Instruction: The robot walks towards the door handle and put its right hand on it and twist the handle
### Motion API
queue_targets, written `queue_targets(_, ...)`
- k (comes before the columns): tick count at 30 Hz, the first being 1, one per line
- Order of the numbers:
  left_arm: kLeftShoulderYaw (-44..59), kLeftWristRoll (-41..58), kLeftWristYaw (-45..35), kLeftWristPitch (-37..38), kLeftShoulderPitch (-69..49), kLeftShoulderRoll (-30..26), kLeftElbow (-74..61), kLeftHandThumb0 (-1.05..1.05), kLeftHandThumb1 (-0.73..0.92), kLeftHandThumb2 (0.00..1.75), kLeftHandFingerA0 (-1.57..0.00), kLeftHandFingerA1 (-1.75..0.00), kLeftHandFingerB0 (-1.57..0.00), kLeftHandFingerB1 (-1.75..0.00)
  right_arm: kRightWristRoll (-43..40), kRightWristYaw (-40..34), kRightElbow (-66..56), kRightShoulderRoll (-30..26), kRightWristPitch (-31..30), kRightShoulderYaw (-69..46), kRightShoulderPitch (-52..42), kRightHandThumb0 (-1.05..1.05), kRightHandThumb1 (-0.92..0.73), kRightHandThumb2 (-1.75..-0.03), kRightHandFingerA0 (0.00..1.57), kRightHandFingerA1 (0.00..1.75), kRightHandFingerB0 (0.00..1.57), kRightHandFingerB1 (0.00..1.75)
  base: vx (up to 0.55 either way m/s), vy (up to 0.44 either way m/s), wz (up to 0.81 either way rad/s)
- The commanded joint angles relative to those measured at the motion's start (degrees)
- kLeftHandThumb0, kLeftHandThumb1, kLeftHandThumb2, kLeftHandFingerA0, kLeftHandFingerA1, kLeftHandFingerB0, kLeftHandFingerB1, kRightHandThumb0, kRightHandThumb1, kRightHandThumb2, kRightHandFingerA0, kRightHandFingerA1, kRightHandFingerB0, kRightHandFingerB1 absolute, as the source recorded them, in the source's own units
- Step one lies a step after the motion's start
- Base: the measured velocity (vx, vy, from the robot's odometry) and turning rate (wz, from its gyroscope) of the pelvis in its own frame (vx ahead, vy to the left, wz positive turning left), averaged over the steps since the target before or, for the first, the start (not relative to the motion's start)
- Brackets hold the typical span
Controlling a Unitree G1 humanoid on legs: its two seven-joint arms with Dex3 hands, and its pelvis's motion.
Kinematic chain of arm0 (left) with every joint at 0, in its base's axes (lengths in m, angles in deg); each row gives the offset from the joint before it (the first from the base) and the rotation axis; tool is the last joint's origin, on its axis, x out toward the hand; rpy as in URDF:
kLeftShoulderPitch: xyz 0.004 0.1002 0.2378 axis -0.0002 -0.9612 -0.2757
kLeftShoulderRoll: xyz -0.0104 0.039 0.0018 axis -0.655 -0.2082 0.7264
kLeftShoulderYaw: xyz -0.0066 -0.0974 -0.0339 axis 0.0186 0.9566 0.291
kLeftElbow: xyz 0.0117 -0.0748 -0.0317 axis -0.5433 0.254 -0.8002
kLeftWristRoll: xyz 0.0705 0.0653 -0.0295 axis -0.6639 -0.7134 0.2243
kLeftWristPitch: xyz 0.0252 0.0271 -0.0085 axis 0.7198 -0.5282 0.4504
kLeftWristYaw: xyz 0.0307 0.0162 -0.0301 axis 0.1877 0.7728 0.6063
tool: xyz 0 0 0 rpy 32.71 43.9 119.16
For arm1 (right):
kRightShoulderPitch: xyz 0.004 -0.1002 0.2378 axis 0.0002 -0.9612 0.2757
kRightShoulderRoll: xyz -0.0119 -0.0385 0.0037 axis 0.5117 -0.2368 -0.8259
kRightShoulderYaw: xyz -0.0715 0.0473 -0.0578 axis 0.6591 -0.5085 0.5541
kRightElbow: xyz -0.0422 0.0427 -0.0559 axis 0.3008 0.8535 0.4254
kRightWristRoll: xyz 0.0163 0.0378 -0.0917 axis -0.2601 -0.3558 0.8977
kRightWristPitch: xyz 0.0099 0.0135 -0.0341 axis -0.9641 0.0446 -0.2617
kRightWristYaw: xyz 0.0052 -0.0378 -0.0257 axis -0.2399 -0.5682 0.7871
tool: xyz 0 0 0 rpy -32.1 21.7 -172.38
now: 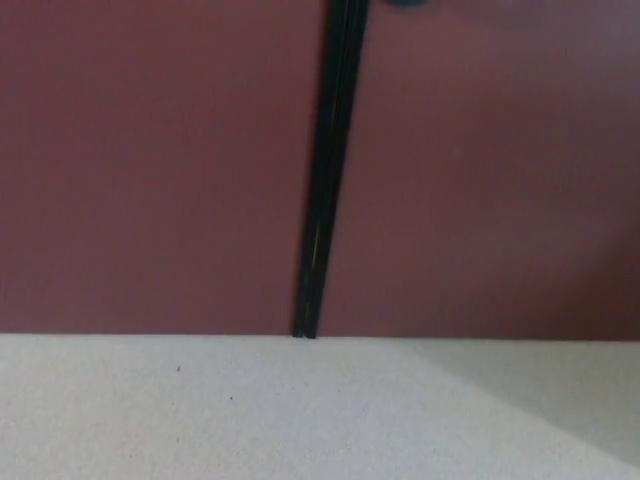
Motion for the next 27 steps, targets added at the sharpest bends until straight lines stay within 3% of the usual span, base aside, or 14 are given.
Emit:
queue_targets(1, -0.5, -0.4, -1.2, 0.4, 0.4, 0.3, 0.3, -0.07, 0.73, 0.6, -0.51, -0.45, -0.36, -0.37, -0.1, 0.8, 0.1, -0.8, -1.1, 0.1, 0.7, -0.22, -0.63, -0.58, 0.78, 0.5, 0.49, 0.38, 0.16, -0.047, 0.07)
queue_targets(4, -0.6, -0.3, -1.2, 0.4, 0.5, 0.3, 0.4, -0.07, 0.73, 0.6, -0.51, -0.45, -0.36, -0.37, -0.2, 0.8, 0.1, -0.8, -1.1, 0.1, 0.8, -0.22, -0.63, -0.58, 0.78, 0.5, 0.49, 0.38, 0.17, -0.094, 0.01)
queue_targets(5, -0.3, 0.0, -1.3, 0.0, 0.6, 0.3, 0.3, -0.08, 0.73, 0.6, -0.51, -0.44, -0.37, -0.37, 0.5, 0.6, 0.2, -0.9, -1.6, 0.7, 1.2, -0.32, -0.54, -0.71, 0.72, 0.57, 0.46, 0.46, 0.16, -0.154, 0.01)
queue_targets(14, -0.8, -0.4, -1.0, 0.0, 0.7, 0.4, 0.8, -0.08, 0.73, 0.6, -0.51, -0.45, -0.38, -0.37, 0.2, 0.8, 0.3, -1.0, -1.7, 1.6, 1.2, -0.32, -0.54, -0.71, 0.73, 0.57, 0.45, 0.46, 0.1, -0.273, -0.04)
queue_targets(27, -1.8, -1.1, -0.8, 0.3, 0.8, 0.2, 0.3, -0.08, 0.72, 0.6, -0.52, -0.45, -0.39, -0.38, 0.1, 1.8, 0.2, -1.1, -1.8, 1.9, 1.6, -0.33, -0.56, -0.72, 0.71, 0.57, 0.48, 0.47, 0.2, 0.168, 0.0)
